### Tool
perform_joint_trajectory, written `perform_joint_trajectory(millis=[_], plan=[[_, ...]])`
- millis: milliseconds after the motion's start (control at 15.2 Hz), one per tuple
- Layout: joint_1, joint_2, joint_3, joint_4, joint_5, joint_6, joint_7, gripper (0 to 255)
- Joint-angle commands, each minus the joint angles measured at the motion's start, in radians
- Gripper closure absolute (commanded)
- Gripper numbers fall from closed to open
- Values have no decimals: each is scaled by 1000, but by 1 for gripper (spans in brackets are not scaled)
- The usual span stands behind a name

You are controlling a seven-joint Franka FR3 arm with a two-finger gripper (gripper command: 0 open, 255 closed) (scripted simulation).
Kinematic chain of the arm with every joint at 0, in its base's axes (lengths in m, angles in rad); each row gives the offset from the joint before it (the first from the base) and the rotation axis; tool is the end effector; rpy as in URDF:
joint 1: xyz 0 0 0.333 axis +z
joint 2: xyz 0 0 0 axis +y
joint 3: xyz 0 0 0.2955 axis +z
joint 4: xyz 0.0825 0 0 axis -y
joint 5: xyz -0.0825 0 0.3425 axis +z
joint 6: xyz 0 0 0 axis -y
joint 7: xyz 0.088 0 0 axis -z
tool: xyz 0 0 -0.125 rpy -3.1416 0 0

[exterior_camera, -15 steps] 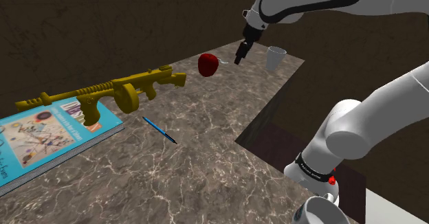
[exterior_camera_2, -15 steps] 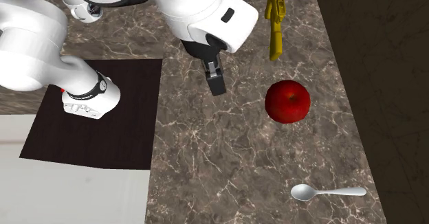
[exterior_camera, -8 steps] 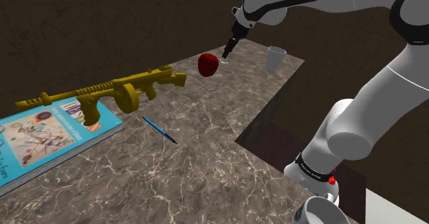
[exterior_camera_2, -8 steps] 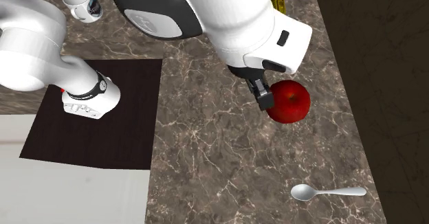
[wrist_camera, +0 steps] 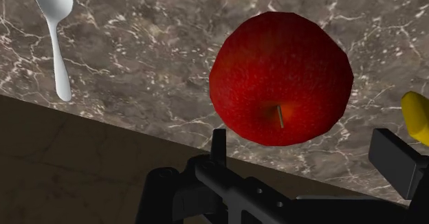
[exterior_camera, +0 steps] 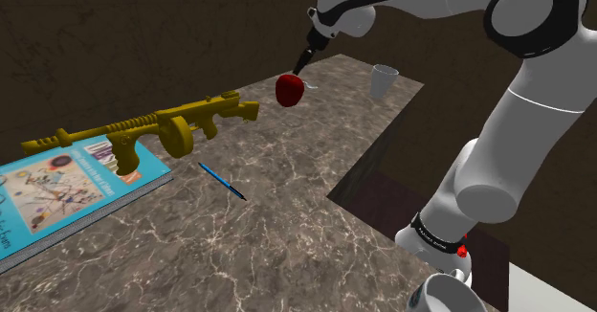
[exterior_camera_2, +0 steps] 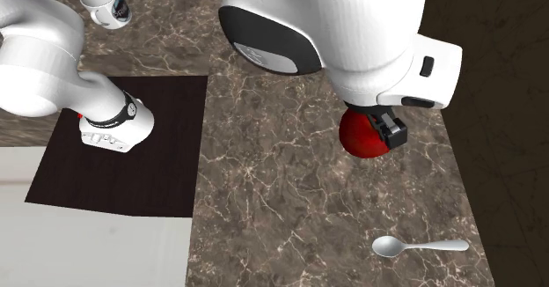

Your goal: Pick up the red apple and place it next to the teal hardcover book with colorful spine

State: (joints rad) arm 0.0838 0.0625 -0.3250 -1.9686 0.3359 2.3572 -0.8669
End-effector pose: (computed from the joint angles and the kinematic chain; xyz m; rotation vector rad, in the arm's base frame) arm 0.5542 -0.1246 0.4573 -2.9625 -0.6474 -0.6342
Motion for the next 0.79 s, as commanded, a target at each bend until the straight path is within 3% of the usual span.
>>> perform_joint_trajectory(millis=[0,726], plan=[[0,22,3,4,17,18,-13,0],[0,58,9,4,41,50,-29,0]])
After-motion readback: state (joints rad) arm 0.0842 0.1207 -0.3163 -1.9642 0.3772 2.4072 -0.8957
